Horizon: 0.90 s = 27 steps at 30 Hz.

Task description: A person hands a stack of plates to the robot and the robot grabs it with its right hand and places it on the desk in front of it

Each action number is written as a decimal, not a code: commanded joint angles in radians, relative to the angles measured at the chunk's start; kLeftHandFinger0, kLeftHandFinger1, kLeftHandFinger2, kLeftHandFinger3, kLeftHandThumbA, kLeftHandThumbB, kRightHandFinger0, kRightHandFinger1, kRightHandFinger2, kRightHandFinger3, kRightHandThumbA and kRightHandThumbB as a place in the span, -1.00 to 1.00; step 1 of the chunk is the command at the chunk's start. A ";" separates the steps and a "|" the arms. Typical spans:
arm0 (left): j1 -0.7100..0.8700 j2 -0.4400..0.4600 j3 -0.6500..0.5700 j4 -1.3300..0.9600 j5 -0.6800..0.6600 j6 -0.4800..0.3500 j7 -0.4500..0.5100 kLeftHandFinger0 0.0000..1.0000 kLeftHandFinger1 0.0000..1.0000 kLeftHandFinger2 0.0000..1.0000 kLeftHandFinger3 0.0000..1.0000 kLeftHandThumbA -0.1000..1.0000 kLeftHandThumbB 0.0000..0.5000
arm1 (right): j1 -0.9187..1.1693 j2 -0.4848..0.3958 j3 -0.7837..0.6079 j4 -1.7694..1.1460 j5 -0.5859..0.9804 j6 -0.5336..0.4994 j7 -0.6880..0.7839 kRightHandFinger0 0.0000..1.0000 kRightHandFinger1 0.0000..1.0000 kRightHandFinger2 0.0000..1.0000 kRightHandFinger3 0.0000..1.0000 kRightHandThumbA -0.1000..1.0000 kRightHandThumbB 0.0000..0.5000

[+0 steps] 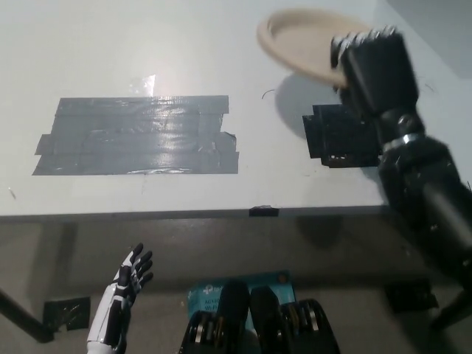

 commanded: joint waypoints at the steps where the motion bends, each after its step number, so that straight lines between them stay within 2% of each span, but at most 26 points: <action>1: -0.011 0.005 -0.003 -0.030 -0.013 -0.010 -0.017 1.00 1.00 1.00 1.00 1.00 0.17 | -0.018 0.007 0.014 0.066 -0.007 -0.066 -0.067 -1.00 -1.00 -0.80 -0.98 -0.03 -0.63; 3: -0.010 0.004 -0.002 -0.033 -0.018 -0.005 -0.018 1.00 1.00 1.00 1.00 1.00 0.17 | -0.011 0.011 0.017 0.097 0.002 -0.078 -0.077 -1.00 -1.00 -0.75 -0.94 -0.09 -0.65; 4: -0.010 0.005 -0.003 -0.035 -0.019 -0.007 -0.019 1.00 1.00 1.00 1.00 1.00 0.16 | -0.009 0.015 0.018 0.118 0.003 -0.074 -0.079 -1.00 -1.00 -0.71 -0.94 -0.04 -0.68; 7: -0.008 0.006 -0.005 -0.025 -0.020 -0.025 -0.022 1.00 1.00 1.00 1.00 1.00 0.12 | 0.011 0.015 0.005 0.155 0.023 -0.083 -0.088 -1.00 -1.00 -0.63 -0.88 -0.04 -0.74; 8: -0.008 0.006 -0.004 -0.027 -0.018 -0.022 -0.020 1.00 1.00 1.00 1.00 1.00 0.12 | 0.010 0.013 0.003 0.158 0.022 -0.079 -0.085 -1.00 -1.00 -0.60 -0.91 0.05 -0.77; 11: -0.004 0.005 0.000 -0.034 -0.016 -0.015 -0.016 1.00 1.00 1.00 1.00 1.00 0.15 | 0.010 -0.004 0.003 0.159 0.008 -0.073 -0.083 -1.00 -1.00 -0.58 -0.92 0.04 -0.64; 13: -0.005 0.003 0.002 -0.036 -0.014 -0.008 -0.014 1.00 1.00 1.00 1.00 1.00 0.16 | 0.011 -0.017 0.000 0.135 0.003 -0.063 -0.060 -1.00 -1.00 -0.56 -0.92 0.01 -0.63; 15: -0.003 0.003 0.000 -0.035 -0.006 -0.012 -0.013 1.00 1.00 1.00 1.00 1.00 0.15 | 0.016 -0.026 -0.002 0.106 -0.002 -0.048 -0.028 -1.00 -1.00 -0.54 -0.86 0.01 -0.62; 16: -0.003 0.002 0.000 -0.036 -0.005 -0.012 -0.012 1.00 1.00 1.00 1.00 1.00 0.13 | 0.019 -0.033 -0.001 0.077 -0.015 -0.014 0.027 -1.00 -0.97 -0.50 -0.70 0.15 -0.55; 17: -0.006 0.002 0.000 -0.034 -0.006 -0.012 -0.012 1.00 1.00 1.00 1.00 1.00 0.13 | 0.019 -0.044 -0.008 0.014 0.003 0.036 0.185 -0.41 -0.11 0.44 0.55 0.49 0.39; 18: -0.007 0.001 0.001 -0.031 -0.007 -0.013 -0.012 1.00 1.00 1.00 1.00 1.00 0.13 | 0.019 -0.050 -0.015 -0.028 0.030 0.058 0.294 -0.12 0.21 0.47 0.77 0.53 0.29; 19: -0.010 0.001 0.002 -0.028 -0.009 -0.015 -0.012 1.00 1.00 1.00 1.00 1.00 0.14 | 0.011 -0.072 -0.032 -0.102 0.155 0.086 0.513 1.00 1.00 1.00 1.00 0.54 0.54; 21: -0.011 0.002 0.001 -0.029 -0.012 -0.011 -0.015 1.00 1.00 1.00 1.00 1.00 0.14 | -0.012 -0.125 -0.051 -0.228 0.334 0.145 0.779 1.00 1.00 1.00 1.00 0.43 0.95; 23: -0.002 0.001 -0.002 -0.030 -0.009 -0.015 -0.016 1.00 1.00 1.00 1.00 1.00 0.12 | -0.020 -0.171 -0.087 -0.350 0.537 0.181 0.901 1.00 1.00 1.00 1.00 0.42 1.00; 25: -0.010 0.000 -0.003 -0.029 -0.008 -0.013 -0.016 1.00 1.00 1.00 1.00 1.00 0.11 | -0.031 -0.187 -0.101 -0.396 0.598 0.200 0.938 1.00 1.00 1.00 1.00 0.39 1.00; 27: -0.010 0.000 -0.002 -0.029 -0.014 -0.016 -0.018 1.00 1.00 1.00 1.00 1.00 0.11 | -0.046 -0.210 -0.112 -0.496 0.676 0.241 0.984 1.00 1.00 1.00 1.00 0.54 1.00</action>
